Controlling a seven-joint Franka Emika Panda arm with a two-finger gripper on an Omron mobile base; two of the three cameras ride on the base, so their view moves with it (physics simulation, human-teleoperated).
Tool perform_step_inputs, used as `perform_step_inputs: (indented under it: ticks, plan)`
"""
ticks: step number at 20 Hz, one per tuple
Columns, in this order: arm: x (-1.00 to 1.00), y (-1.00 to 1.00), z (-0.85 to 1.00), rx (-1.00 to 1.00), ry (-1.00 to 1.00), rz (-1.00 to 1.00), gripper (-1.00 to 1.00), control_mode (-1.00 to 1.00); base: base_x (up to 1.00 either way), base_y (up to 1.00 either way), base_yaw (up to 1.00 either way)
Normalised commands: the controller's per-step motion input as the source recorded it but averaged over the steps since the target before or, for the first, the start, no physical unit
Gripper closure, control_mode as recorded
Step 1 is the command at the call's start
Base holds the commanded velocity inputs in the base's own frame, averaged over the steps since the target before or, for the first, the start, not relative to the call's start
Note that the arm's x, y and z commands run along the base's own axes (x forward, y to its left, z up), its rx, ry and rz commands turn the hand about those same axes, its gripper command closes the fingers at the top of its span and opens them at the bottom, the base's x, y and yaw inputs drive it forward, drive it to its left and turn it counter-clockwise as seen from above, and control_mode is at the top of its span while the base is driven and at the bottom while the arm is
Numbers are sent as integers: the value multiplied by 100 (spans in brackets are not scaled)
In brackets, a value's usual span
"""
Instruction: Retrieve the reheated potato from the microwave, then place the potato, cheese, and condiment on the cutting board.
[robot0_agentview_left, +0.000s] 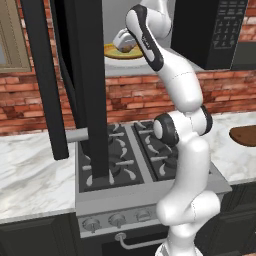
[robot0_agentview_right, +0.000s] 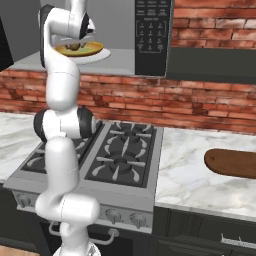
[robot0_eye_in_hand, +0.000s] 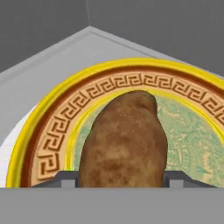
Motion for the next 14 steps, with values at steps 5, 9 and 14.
perform_step_inputs:
  ticks: [5, 9, 14]
  plan:
    - [-28, 2, -4, 0, -15, -7, 100, -100, 0, 0, 0]
    - [-37, 0, -17, 1, -17, -8, 100, -100, 0, 0, 0]
    - [-45, 0, -15, 3, -15, -8, 100, -100, 0, 0, 0]
